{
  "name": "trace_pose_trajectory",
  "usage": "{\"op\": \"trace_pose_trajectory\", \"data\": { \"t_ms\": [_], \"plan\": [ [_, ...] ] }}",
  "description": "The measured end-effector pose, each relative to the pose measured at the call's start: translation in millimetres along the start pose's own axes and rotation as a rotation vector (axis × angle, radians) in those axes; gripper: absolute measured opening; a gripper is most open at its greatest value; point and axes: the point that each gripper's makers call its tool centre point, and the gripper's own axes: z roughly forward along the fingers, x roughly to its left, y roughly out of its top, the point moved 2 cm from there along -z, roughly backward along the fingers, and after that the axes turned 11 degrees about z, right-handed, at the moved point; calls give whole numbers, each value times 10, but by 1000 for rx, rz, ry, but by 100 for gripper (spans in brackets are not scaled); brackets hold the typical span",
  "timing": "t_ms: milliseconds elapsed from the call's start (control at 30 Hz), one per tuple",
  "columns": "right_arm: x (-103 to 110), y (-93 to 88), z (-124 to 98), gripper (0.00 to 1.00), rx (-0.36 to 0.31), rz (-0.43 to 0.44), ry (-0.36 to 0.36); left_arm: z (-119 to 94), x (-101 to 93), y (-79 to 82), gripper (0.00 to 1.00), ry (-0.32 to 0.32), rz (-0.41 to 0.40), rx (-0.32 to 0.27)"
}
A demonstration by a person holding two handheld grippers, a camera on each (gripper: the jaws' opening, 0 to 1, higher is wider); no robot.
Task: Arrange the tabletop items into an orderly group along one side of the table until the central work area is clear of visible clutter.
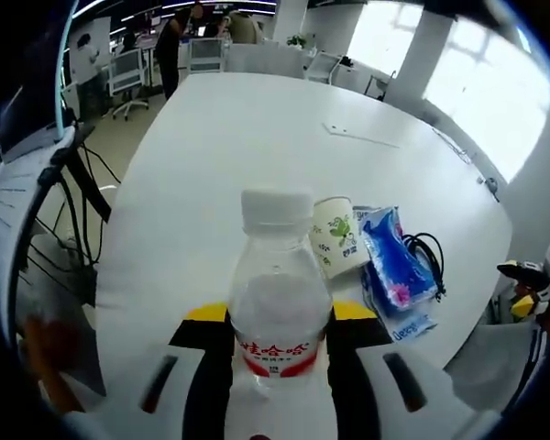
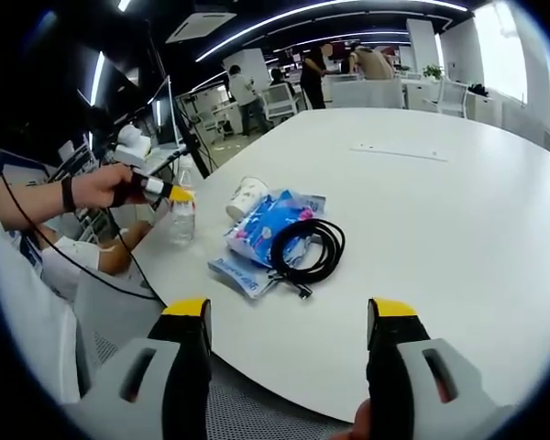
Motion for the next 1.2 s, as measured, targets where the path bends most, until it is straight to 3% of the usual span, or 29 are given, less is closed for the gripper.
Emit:
{"op": "trace_pose_trajectory", "data": {
  "t_ms": [600,1200],
  "plan": [
    [-1,-14,14,70,5,7,7,-78,-11,20,39,15,22,-27],
    [37,-48,23,70,14,3,14,-174,-141,-175,38,54,109,-37]
  ]
}}
